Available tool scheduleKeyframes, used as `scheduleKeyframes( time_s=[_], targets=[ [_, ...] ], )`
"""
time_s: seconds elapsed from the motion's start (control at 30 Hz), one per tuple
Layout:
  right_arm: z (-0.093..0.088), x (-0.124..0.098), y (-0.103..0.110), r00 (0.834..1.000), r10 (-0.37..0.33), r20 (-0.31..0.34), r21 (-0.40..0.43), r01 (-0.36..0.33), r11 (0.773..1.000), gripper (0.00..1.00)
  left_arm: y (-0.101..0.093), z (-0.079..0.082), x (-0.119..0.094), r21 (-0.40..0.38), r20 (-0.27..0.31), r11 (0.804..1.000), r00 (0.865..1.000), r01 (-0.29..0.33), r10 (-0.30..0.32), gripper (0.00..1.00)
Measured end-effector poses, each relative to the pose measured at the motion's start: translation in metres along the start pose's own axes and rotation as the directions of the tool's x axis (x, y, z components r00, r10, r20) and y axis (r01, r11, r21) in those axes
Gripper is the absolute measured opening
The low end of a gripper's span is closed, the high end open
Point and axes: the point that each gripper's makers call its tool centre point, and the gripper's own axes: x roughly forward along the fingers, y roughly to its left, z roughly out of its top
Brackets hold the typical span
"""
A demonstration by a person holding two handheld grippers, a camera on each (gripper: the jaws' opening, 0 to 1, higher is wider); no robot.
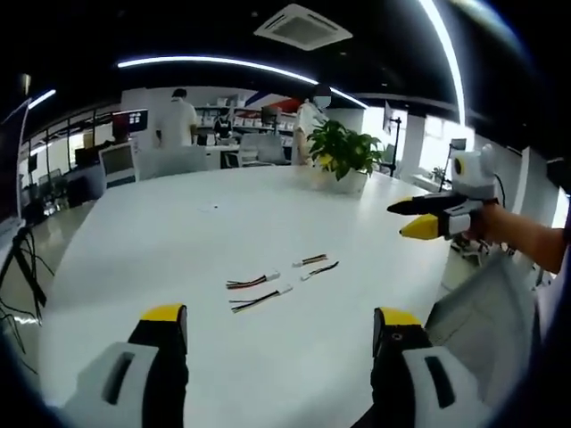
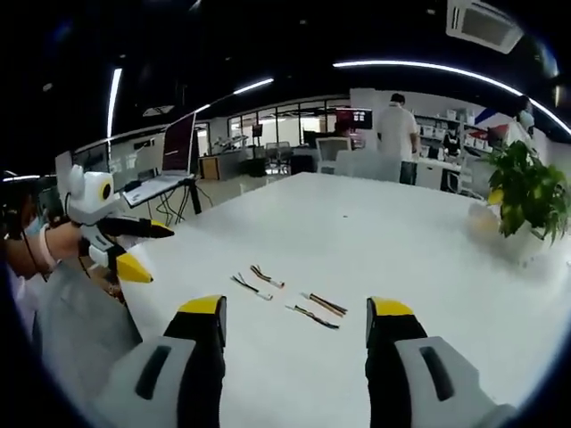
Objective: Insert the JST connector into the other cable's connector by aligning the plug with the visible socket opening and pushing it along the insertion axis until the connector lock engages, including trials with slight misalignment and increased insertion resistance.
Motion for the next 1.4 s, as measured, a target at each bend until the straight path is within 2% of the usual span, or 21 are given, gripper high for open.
scheduleKeyframes(
  time_s=[0.2,0.4,0.57,0.63,0.8,0.97,1.4],
  targets=[
    [0.008,-0.002,-0.011,1.000,-0.005,0.006,-0.038,0.005,0.999,0.60,0.010,0.001,0.001,0.042,-0.021,0.999,0.999,-0.022,0.023,0.83],
    [0.012,0.001,-0.014,1.000,0.005,0.008,-0.063,-0.004,0.998,0.58,0.017,0.006,0.003,0.019,-0.009,1.000,1.000,-0.022,0.022,0.83],
    [0.012,0.006,-0.015,1.000,0.020,0.005,-0.078,-0.019,0.997,0.57,0.020,0.010,0.008,0.053,-0.016,0.998,1.000,-0.026,0.027,0.83],
    [0.011,0.009,-0.015,1.000,0.025,0.001,-0.082,-0.025,0.996,0.56,0.021,0.012,0.010,0.058,-0.014,0.998,1.000,-0.021,0.021,0.83],
    [0.007,0.013,-0.015,0.999,0.029,-0.024,-0.130,-0.032,0.991,0.56,0.015,0.022,0.018,-0.020,0.031,0.999,0.999,0.035,-0.034,0.83],
    [0.009,0.015,-0.017,0.999,0.035,-0.016,-0.131,-0.037,0.991,0.54,0.014,0.028,0.024,-0.001,0.036,0.999,0.998,0.045,-0.045,0.83],
    [0.017,0.027,-0.023,0.999,0.054,-0.003,-0.163,-0.053,0.985,0.51,0.020,0.031,0.034,0.039,0.031,0.998,0.998,0.053,-0.055,0.83]
  ],
)
